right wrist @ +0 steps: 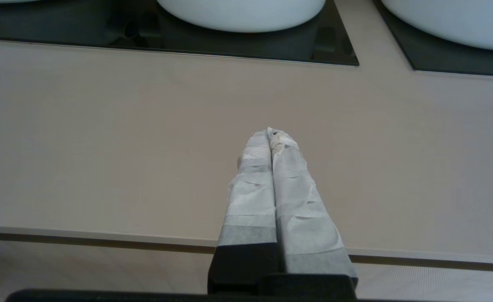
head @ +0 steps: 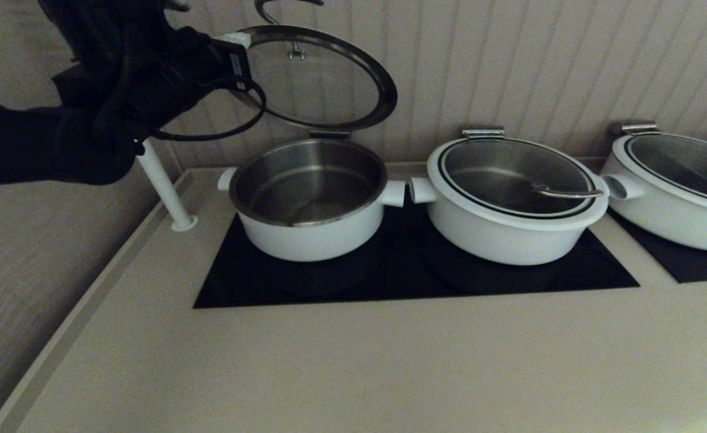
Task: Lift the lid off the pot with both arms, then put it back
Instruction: Close the pot lid
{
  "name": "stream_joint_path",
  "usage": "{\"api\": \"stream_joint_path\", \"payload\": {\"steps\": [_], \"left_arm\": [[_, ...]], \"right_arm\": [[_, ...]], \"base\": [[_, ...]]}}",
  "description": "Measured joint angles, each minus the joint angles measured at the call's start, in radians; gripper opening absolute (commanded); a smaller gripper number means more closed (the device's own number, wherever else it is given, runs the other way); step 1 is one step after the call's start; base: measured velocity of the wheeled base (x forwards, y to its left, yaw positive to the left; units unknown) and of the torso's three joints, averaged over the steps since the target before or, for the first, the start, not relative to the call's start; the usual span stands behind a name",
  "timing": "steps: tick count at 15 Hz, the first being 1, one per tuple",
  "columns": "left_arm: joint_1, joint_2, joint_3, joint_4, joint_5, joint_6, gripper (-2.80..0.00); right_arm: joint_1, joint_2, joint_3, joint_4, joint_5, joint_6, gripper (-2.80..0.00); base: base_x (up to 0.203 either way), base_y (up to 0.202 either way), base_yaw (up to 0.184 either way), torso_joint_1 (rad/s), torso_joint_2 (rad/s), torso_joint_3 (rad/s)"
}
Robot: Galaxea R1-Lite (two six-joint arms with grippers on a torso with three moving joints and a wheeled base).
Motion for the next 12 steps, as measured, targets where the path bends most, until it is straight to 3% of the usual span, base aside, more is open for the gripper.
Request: {"api": "stream_joint_path", "payload": {"steps": [5, 12], "left_arm": [[0.0, -0.048, 0.001, 0.005, -0.004, 0.006, -2.8], [0.0, -0.045, -0.102, 0.073, -0.012, 0.017, -2.8]], "right_arm": [[0.0, 0.0, 0.0, 0.0, 0.0, 0.0, -2.8], [0.0, 0.0, 0.0, 0.0, 0.0, 0.0, -2.8]], "base": [[0.0, 0.0, 0.0, 0.0, 0.0, 0.0], [0.0, 0.0, 0.0, 0.0, 0.0, 0.0]]}}
